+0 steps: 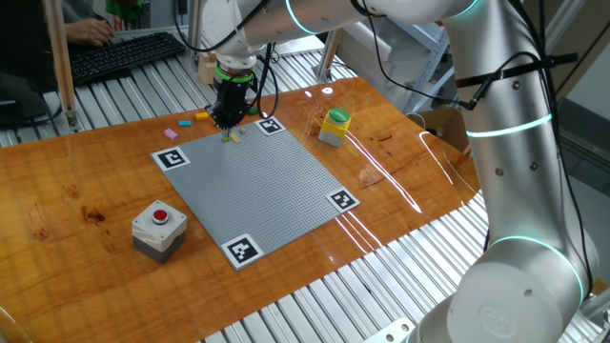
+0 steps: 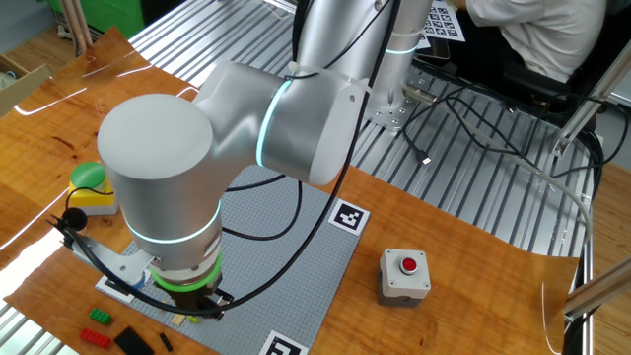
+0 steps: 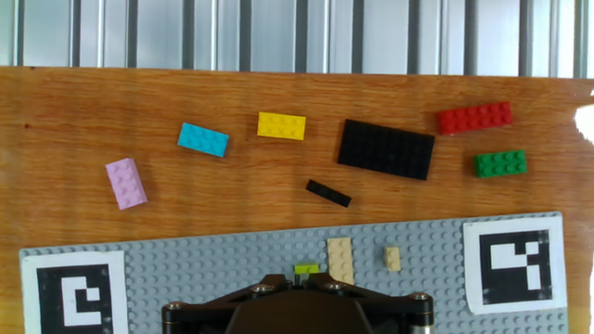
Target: Build with small Lego blocks
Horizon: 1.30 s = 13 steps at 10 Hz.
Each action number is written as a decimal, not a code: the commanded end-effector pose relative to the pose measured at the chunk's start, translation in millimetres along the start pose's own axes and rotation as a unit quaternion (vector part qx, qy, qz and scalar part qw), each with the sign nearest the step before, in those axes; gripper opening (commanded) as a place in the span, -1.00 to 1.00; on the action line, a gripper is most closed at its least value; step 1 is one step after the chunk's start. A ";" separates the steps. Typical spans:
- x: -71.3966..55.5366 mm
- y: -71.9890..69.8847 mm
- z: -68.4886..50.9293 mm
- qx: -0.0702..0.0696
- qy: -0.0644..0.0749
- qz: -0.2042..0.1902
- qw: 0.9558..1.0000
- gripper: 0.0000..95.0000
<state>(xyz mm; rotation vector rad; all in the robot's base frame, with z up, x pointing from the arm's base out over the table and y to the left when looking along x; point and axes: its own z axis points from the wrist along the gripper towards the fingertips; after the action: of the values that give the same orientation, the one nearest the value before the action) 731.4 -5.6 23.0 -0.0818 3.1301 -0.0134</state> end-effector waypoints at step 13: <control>-0.2 -0.3 -10.1 -0.012 0.033 0.036 0.999 -1.00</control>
<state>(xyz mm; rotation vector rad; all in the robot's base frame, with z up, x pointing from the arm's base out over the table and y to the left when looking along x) 729.3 -6.1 30.8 -0.0033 3.1869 0.0135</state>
